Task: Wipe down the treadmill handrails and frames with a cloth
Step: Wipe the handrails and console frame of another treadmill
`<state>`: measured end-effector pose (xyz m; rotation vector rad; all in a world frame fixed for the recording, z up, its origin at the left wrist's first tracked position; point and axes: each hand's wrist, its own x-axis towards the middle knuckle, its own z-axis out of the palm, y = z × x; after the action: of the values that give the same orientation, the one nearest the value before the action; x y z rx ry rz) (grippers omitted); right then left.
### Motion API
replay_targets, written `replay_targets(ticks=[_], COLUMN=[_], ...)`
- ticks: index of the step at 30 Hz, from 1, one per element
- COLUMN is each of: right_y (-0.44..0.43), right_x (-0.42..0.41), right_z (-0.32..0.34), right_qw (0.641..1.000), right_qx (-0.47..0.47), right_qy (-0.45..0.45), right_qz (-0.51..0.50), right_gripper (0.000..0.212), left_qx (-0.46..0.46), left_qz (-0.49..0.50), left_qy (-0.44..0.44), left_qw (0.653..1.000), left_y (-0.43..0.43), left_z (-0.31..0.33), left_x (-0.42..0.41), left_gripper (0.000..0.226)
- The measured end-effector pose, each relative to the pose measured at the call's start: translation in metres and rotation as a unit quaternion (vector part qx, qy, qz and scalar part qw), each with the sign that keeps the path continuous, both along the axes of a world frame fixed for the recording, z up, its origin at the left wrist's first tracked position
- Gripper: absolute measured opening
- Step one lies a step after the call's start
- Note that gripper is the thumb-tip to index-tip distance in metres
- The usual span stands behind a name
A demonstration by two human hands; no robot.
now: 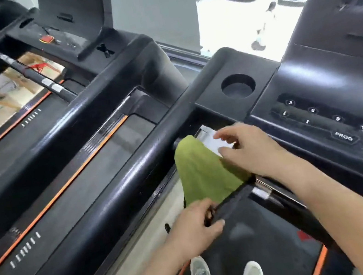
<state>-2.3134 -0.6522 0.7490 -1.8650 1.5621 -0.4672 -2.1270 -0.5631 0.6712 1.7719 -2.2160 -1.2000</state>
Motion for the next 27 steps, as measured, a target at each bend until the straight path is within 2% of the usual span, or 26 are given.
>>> replay_targets(ticks=[1, 3, 5, 7, 9, 12, 14, 17, 18, 20, 22, 25, 27], right_y=[-0.008, -0.02, -0.025, -0.032, -0.041, -0.044, -0.031, 0.008, 0.022, 0.05, 0.076, 0.102, 0.096], right_x=[0.018, 0.058, 0.092, 0.106, 0.105, 0.093, 0.076, 0.037, 0.022, -0.007, -0.033, -0.049, -0.04], right_z=[-0.006, -0.028, -0.047, -0.055, -0.058, -0.056, -0.055, -0.054, -0.053, -0.052, -0.052, -0.057, -0.058], right_qw=[0.999, 0.99, 0.984, 0.981, 0.981, 0.985, 0.984, 0.98, 0.979, 0.976, 0.969, 0.966, 0.969], right_qx=[-0.025, 0.006, 0.018, -0.021, -0.028, 0.031, 0.055, 0.042, 0.04, 0.067, 0.092, -0.002, -0.023], right_qy=[0.038, 0.12, 0.174, 0.194, 0.19, 0.171, 0.169, 0.195, 0.199, 0.207, 0.23, 0.259, 0.246], right_qz=[0.018, 0.071, 0.044, -0.003, -0.007, -0.007, -0.004, 0.021, 0.029, 0.029, 0.023, 0.002, -0.01], right_gripper=[0.047, 0.064, 0.06, 0.055, 0.055, 0.065, 0.068, 0.066, 0.065, 0.062, 0.06, 0.061, 0.062], left_qx=[-0.011, -0.037, -0.006, 0.049, 0.039, 0.008, -0.007, 0.011, 0.019, 0.004, -0.036, -0.072, -0.124], left_qz=[0.048, 0.183, 0.304, 0.364, 0.376, 0.372, 0.337, 0.254, 0.223, 0.194, 0.223, 0.25, 0.231], left_qy=[0.048, 0.124, 0.181, 0.241, 0.248, 0.218, 0.194, 0.178, 0.176, 0.146, 0.143, 0.15, 0.128], left_qw=[0.998, 0.975, 0.935, 0.898, 0.892, 0.902, 0.921, 0.951, 0.959, 0.97, 0.964, 0.954, 0.957], left_y=[-0.001, -0.008, -0.019, -0.03, -0.039, -0.043, -0.035, -0.006, 0.006, 0.03, 0.042, 0.036, 0.024], left_z=[-0.002, -0.001, 0.002, 0.003, 0.005, 0.005, 0.004, 0.001, 0.003, 0.002, -0.006, -0.009, -0.007], left_x=[-0.002, -0.008, -0.016, -0.024, -0.031, -0.04, -0.048, -0.066, -0.074, -0.086, -0.09, -0.088, -0.086], left_gripper=[0.031, 0.032, 0.027, 0.036, 0.047, 0.055, 0.064, 0.091, 0.091, 0.073, 0.047, 0.035, 0.032])
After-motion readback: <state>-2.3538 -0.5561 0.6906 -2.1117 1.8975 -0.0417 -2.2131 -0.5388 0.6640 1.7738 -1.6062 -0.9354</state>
